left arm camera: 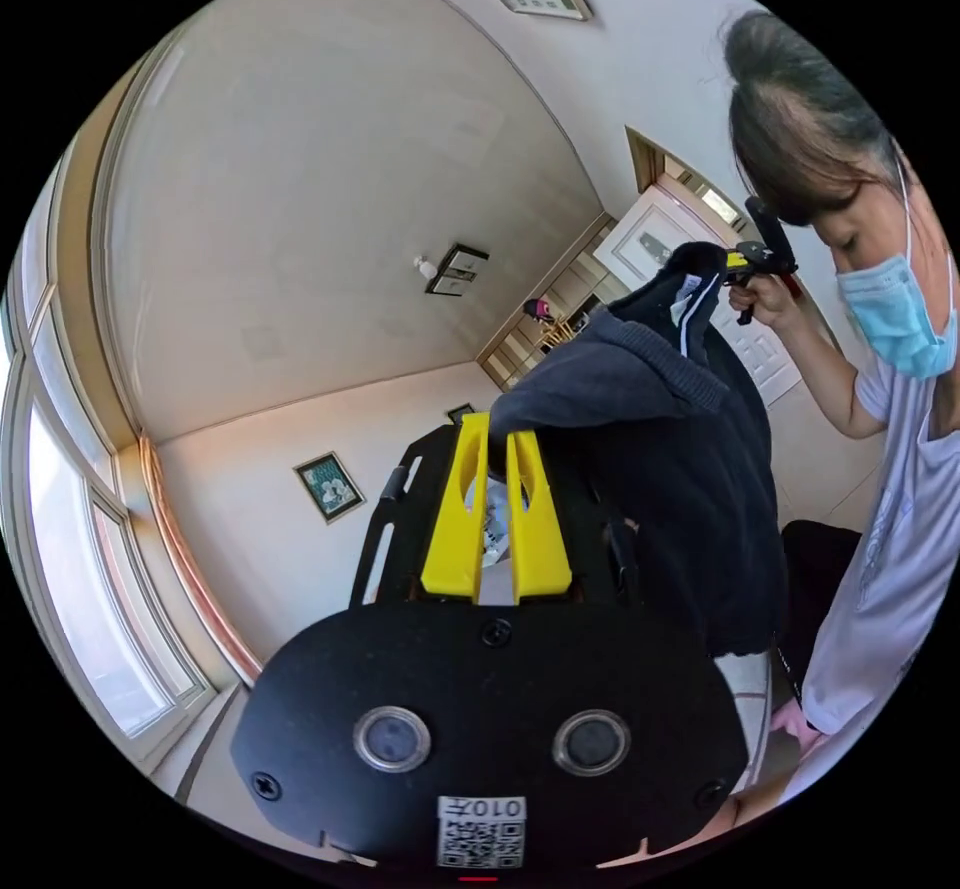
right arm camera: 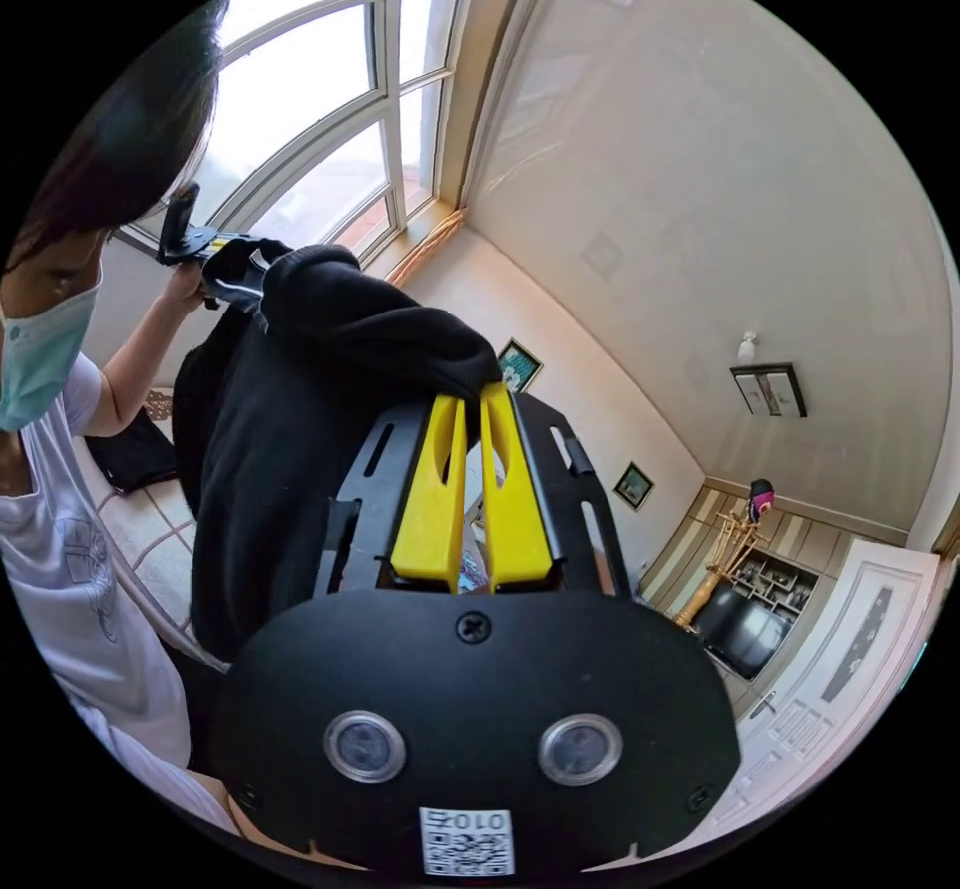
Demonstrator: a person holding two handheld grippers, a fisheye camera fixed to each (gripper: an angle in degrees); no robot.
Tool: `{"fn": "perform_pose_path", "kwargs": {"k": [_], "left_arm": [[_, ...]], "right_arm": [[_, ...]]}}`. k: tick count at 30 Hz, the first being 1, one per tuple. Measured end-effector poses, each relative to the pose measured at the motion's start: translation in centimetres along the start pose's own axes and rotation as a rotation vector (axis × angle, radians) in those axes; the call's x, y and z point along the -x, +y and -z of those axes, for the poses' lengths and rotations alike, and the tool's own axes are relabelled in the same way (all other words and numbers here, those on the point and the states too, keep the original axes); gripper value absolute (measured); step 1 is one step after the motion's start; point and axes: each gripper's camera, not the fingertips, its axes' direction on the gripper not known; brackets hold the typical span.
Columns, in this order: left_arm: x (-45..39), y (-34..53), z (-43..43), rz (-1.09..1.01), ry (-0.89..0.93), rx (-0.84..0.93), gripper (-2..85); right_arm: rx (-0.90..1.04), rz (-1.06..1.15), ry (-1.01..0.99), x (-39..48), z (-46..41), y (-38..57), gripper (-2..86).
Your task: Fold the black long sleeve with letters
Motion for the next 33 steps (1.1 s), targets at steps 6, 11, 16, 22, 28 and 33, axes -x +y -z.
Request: {"fn": "perform_pose_path", "kwargs": {"k": [6, 11, 16, 22, 28, 33], "left_arm": [[1.5, 2.5, -3.8, 0.043, 0.089, 0.121, -0.1], [2.0, 9.5, -14.3, 0.145, 0.263, 0.342, -0.1], [4.3, 12.7, -24.3, 0.138, 0.105, 0.481, -0.1], [4.9, 13.1, -23.7, 0.102, 0.018, 0.408, -0.1], [-4.2, 20.7, -23.5, -0.011, 0.152, 0.52, -0.1], [-17.8, 31.7, -26.1, 0.039, 0.404, 0.75, -0.1]], "right_arm": [[0.08, 0.003, -0.006, 0.1, -3.4, 0.7, 1.4], [0.326, -0.076, -0.109, -1.0, -15.7, 6.0, 1.5], [0.422, -0.116, -0.135, -3.9, -28.1, 6.3, 1.5], [0.291, -0.082, -0.061, -5.0, -30.1, 3.3, 1.6], [0.372, -0.009, -0.136, -1.5, -31.5, 11.6, 1.6], [0.601, -0.153, -0.377, 1.1, -35.1, 25.3, 1.6]]}}
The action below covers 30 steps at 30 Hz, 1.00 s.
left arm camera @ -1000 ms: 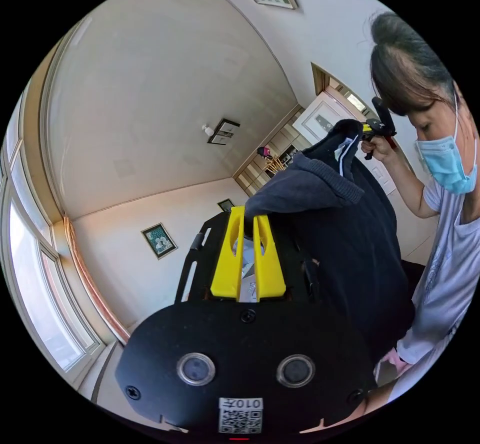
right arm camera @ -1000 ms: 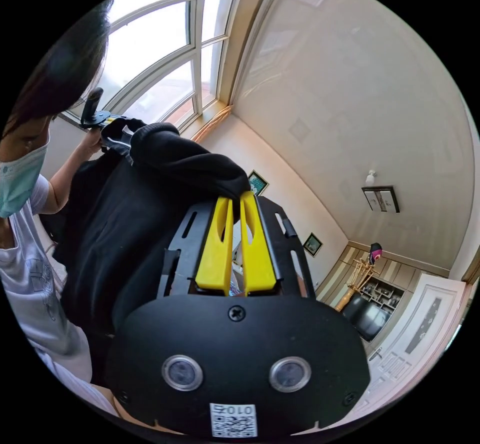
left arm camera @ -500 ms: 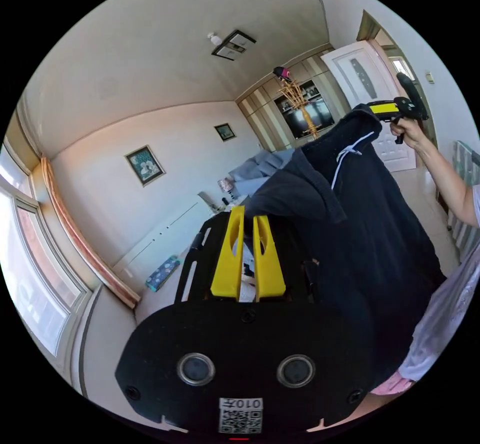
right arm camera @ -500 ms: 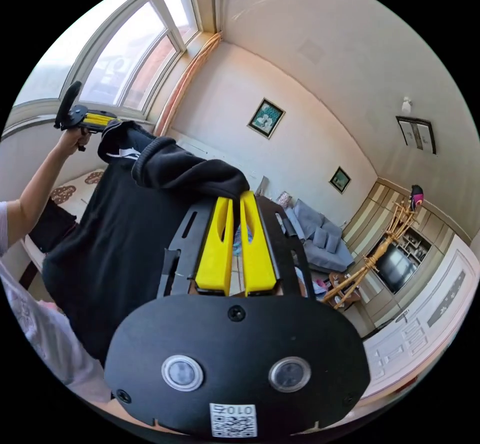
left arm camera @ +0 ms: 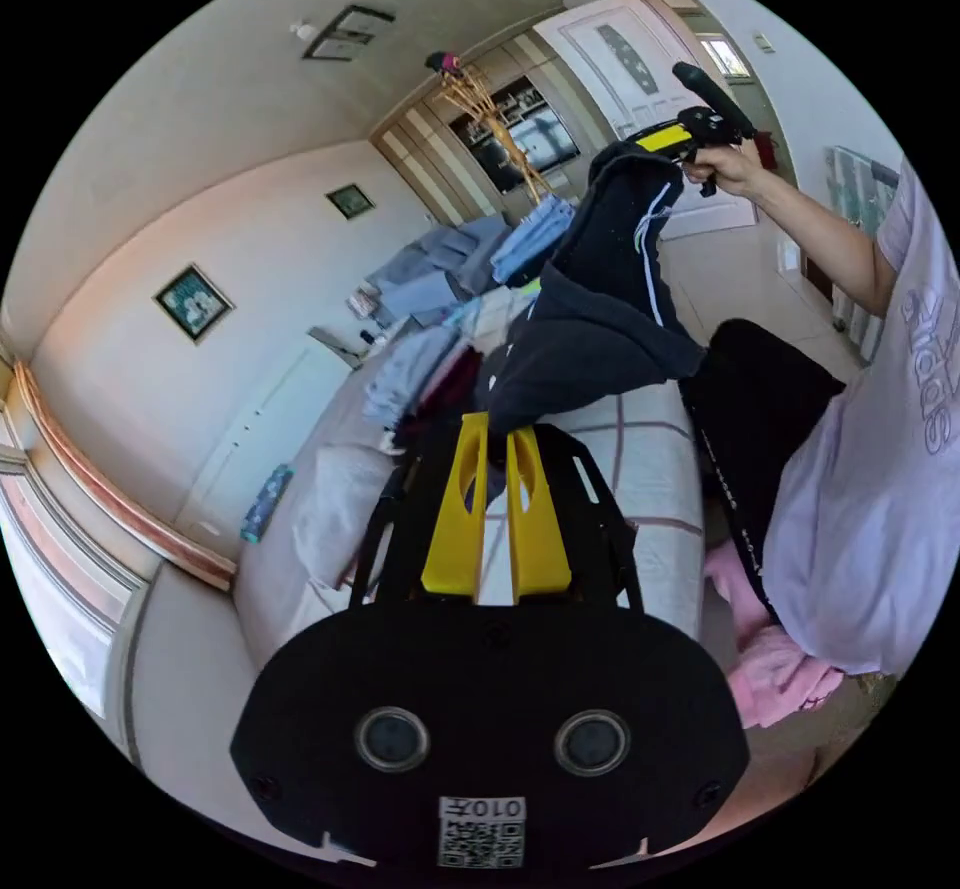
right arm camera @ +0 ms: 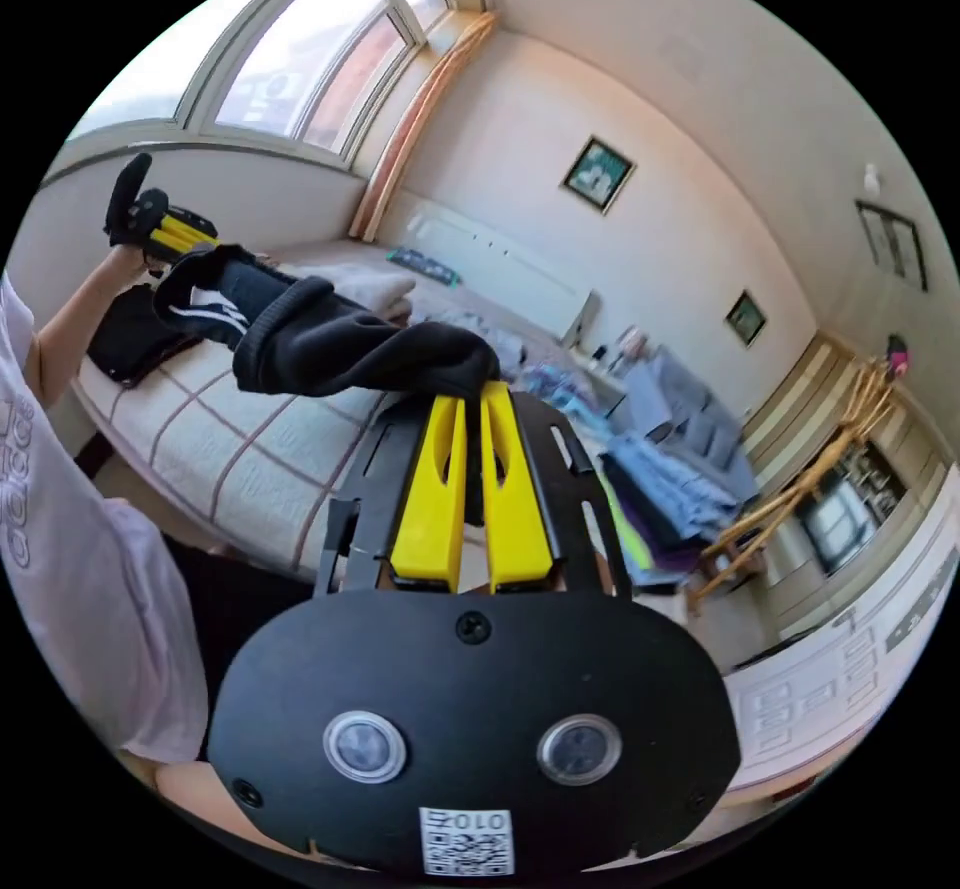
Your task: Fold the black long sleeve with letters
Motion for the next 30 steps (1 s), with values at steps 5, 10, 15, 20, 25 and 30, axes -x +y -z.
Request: {"fn": "perform_pose_path", "kwargs": {"k": [5, 10, 15, 20, 25, 30], "left_arm": [[-8.4, 4.6, -14.3, 0.074, 0.272, 0.25, 0.0], [-11.0, 3.0, -16.3, -0.003, 0.258, 0.245, 0.1], [-11.2, 1.7, -16.5, -0.079, 0.345, 0.194, 0.9], [-14.3, 3.6, -23.1, -0.063, 0.589, 0.369, 3.2], [-11.5, 6.5, -24.1, 0.137, 0.568, 0.276, 5.3], [-3.5, 5.3, -27.0, 0.478, 0.335, 0.047, 7.5]], "right_arm": [[0.361, -0.291, -0.381, -2.3, -13.3, 10.6, 1.5], [0.391, -0.297, -0.341, -3.3, -12.8, 12.3, 1.5], [0.293, -0.267, -0.273, -5.8, -9.5, 11.0, 1.6], [0.549, -0.219, -0.305, -5.8, -12.3, 12.0, 1.9], [0.61, -0.227, -0.248, -6.5, -10.0, 13.0, 1.3], [0.449, -0.35, -0.208, -7.9, -6.9, 11.6, 1.6]]}}
